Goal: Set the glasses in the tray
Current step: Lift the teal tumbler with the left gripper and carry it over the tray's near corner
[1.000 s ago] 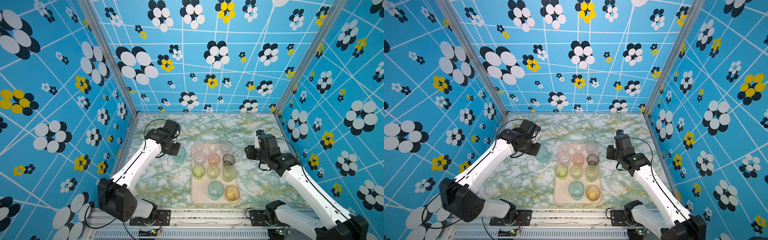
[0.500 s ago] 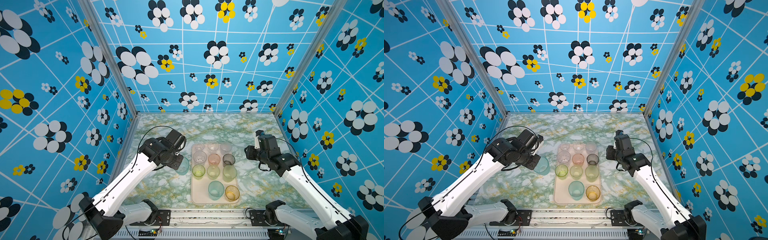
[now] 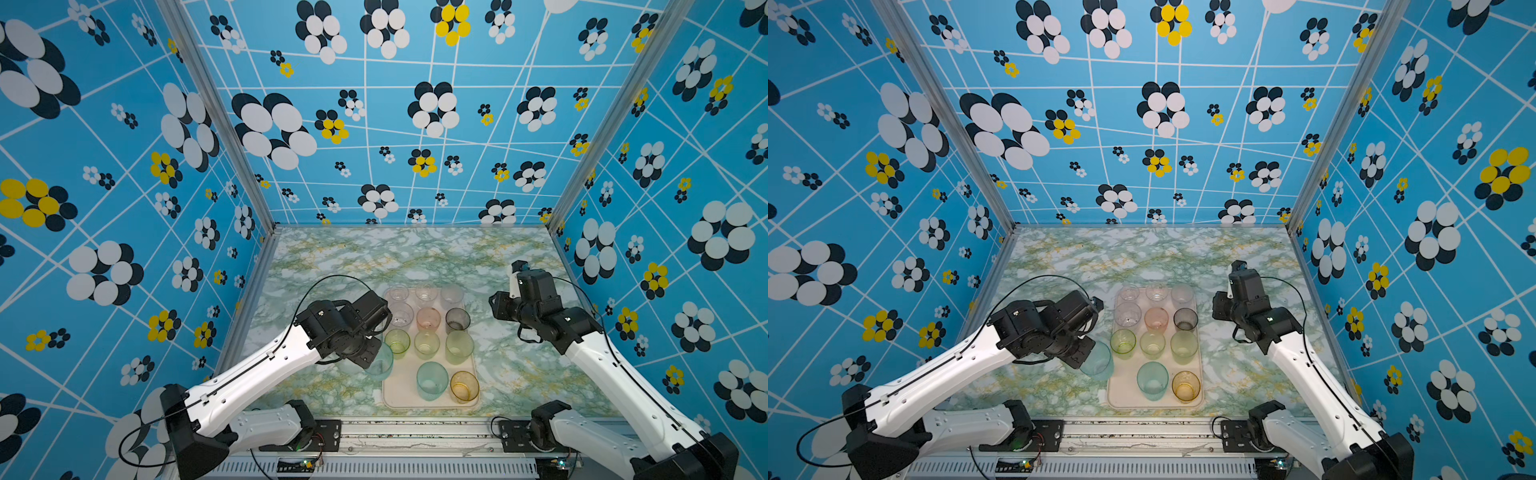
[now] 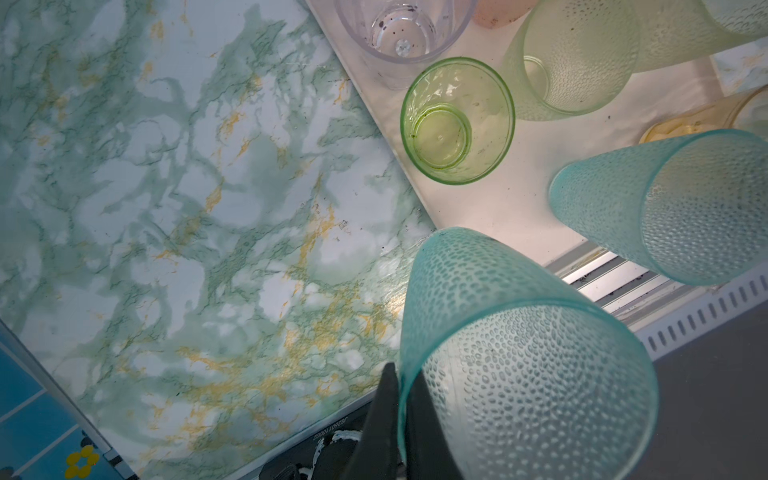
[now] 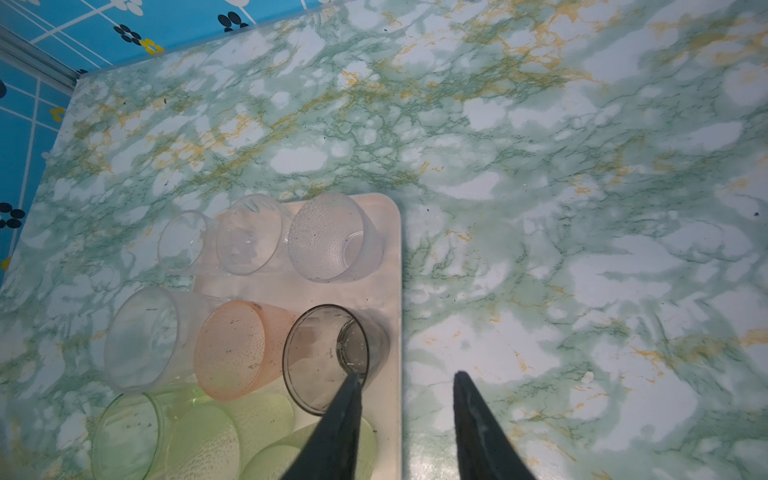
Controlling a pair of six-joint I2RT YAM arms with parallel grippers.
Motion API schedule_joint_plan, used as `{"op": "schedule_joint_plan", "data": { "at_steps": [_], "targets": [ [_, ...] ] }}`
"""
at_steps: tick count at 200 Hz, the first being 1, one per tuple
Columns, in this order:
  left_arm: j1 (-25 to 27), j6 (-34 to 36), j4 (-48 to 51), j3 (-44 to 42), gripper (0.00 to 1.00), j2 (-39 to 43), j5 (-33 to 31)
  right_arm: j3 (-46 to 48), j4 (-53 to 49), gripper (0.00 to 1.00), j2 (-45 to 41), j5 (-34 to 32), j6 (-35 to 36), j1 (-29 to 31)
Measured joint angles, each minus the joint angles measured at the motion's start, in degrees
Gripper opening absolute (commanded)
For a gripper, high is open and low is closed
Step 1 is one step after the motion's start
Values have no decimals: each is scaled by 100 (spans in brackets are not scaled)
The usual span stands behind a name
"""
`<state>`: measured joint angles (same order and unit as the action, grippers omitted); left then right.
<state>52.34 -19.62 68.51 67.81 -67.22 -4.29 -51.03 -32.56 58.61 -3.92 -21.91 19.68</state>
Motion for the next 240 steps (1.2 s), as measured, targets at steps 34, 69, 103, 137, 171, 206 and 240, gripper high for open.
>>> {"op": "schedule_joint_plan", "data": {
  "at_steps": [34, 69, 103, 137, 171, 206, 240],
  "targets": [
    [297, -142, -369, -195, 3, -249, 0, 0, 0, 38, 0, 2, -15, -2],
    [446, -197, -625, -295, 3, -560, 2, 0, 0, 38, 2, 2, -15, -2],
    [546, -240, -870, -479, 3, -660, 46, -2, -2, 38, 24, 7, -13, -2],
    [581, -332, -1071, -710, 3, -660, 92, 0, -2, 38, 83, 22, -13, -2],
    [597, -358, -1233, -848, 3, -662, 90, 0, -2, 38, 92, 22, -13, -2],
    [649, -380, -1366, -927, 3, -708, 107, 0, -2, 38, 114, 22, -13, -2],
    [680, -398, -1432, -968, 5, -763, 107, -2, -2, 38, 168, 24, -13, -2]
  ]
}}
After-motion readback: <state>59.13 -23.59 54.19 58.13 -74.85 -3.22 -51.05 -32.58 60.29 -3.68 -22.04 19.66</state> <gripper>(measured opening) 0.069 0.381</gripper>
